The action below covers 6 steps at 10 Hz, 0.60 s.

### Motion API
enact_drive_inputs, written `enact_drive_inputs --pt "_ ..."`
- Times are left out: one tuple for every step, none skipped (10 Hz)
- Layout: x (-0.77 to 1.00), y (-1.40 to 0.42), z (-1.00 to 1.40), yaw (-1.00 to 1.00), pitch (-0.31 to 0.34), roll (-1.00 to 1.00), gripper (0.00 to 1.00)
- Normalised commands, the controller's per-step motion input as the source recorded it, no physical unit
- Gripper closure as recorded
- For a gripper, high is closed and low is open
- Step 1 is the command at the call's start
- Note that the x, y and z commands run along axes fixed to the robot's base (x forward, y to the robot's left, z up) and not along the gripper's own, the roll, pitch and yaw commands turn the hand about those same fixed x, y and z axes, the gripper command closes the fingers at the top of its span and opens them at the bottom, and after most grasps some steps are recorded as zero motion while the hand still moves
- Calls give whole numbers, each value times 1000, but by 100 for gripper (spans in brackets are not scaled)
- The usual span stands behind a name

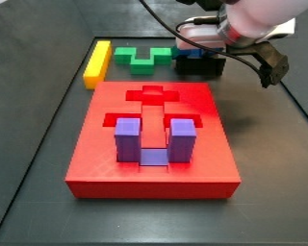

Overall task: Pick up the blue object. Move up. Place the blue object on the fixture. Regrasp the blue object. Move to above the board. Insert the blue object.
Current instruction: Regrasp the blue object.

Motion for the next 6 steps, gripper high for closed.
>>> enact_drive_inputs --pt "0 0 0 0 0 0 100" --pt "0 0 0 0 0 0 100" --pt "0 0 0 0 0 0 100" --pt "0 0 0 0 0 0 100" --pt "0 0 0 0 0 0 100" --pt "0 0 0 0 0 0 100"
